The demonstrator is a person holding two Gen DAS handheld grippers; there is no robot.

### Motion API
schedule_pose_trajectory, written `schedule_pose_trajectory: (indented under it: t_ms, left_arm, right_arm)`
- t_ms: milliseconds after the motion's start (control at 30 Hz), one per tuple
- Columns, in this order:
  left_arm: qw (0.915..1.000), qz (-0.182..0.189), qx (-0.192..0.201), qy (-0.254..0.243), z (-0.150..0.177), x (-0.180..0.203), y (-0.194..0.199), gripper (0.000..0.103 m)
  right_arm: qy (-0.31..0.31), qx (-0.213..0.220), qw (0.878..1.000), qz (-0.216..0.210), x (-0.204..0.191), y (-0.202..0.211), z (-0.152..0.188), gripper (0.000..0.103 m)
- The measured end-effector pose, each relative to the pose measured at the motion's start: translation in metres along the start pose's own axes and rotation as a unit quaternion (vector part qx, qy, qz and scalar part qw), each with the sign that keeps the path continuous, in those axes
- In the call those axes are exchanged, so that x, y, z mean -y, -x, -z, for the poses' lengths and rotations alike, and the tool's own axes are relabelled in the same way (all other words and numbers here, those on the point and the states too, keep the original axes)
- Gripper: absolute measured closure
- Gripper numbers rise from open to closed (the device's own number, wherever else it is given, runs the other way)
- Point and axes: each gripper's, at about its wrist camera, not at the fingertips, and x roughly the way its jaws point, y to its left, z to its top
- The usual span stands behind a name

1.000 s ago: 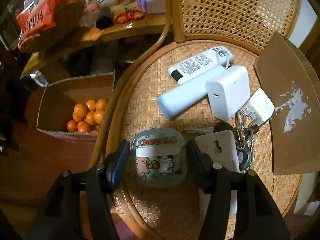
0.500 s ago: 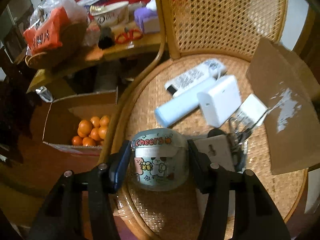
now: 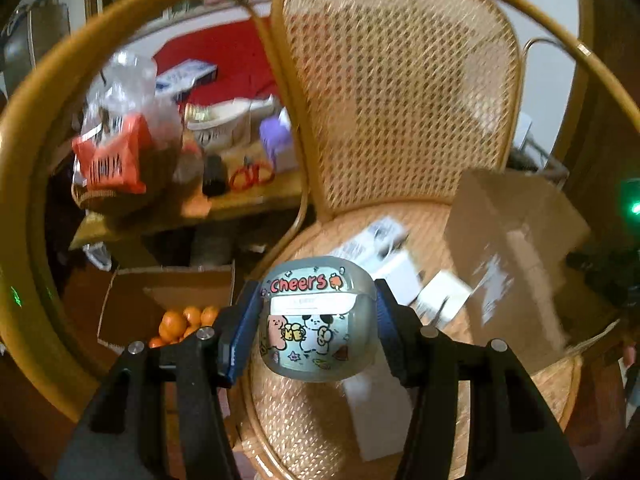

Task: Organize rigid objects
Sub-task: 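Lift the 'Cheers' tin with the left tool and carry it over the box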

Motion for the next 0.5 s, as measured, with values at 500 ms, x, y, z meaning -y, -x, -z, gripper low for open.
schedule_pose_trajectory:
  t_ms: [500]
  left_arm:
    - [0.9959, 0.038, 0.071, -0.040, -0.056, 0.067, 0.026, 0.050]
  right_arm:
    - [-0.001, 0.003, 1.000, 0.001, 0.006, -0.003, 0.002, 0.096]
